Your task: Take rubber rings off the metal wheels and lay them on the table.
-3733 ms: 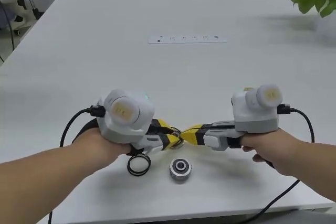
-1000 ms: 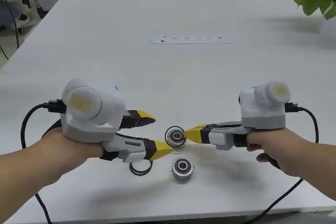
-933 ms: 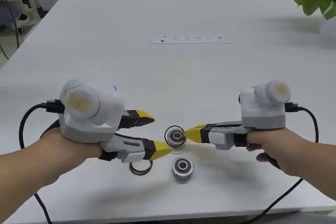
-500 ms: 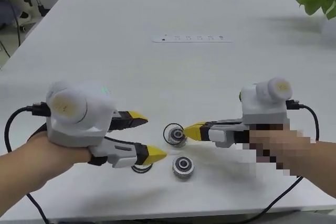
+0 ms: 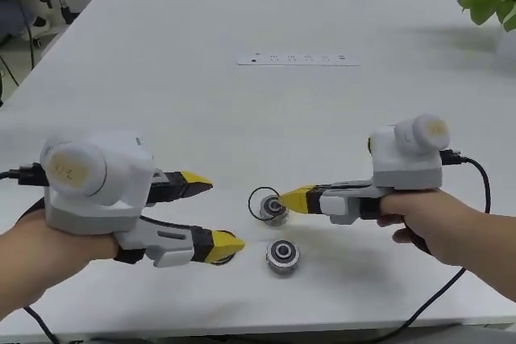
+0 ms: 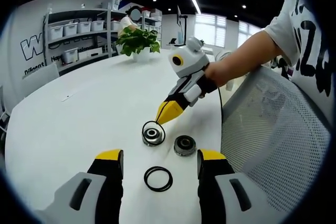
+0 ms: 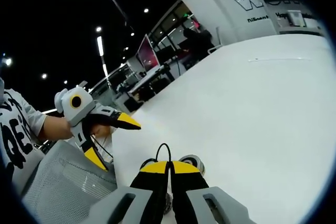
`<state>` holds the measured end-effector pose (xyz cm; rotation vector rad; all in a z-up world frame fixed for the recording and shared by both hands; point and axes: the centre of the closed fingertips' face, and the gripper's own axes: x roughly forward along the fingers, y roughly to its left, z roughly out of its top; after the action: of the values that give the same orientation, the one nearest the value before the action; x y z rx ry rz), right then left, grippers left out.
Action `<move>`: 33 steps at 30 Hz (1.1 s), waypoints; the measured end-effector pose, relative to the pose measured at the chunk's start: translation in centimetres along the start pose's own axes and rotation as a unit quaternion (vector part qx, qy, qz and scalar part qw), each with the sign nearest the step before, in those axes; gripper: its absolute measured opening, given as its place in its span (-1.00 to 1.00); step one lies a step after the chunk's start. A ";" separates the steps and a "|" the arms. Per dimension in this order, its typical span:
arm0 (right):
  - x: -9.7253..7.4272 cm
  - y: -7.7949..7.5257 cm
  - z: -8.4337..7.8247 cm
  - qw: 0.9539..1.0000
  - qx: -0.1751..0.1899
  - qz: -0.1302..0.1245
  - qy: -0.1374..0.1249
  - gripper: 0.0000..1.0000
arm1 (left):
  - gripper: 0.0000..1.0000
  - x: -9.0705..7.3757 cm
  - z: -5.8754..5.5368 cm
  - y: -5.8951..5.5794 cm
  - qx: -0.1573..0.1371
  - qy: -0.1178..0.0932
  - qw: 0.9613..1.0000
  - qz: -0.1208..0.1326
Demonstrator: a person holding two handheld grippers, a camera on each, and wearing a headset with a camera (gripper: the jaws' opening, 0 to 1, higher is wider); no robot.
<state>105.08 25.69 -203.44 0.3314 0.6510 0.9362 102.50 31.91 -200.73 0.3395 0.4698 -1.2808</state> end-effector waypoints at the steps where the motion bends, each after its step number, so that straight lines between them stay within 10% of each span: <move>1: 0.0 0.1 0.0 1.000 0.000 0.001 0.000 -1.00 | 0.11 -0.1 0.0 0.0 -0.001 -0.001 1.000 0.000; 33: 1.3 3.3 -0.1 0.999 0.018 0.043 0.020 -1.00 | 0.35 -2.3 -1.0 -0.5 -0.019 -0.010 1.000 0.016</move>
<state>103.49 28.61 -202.23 0.3756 0.6949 1.0160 101.44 34.16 -200.37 0.3004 0.4704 -1.2417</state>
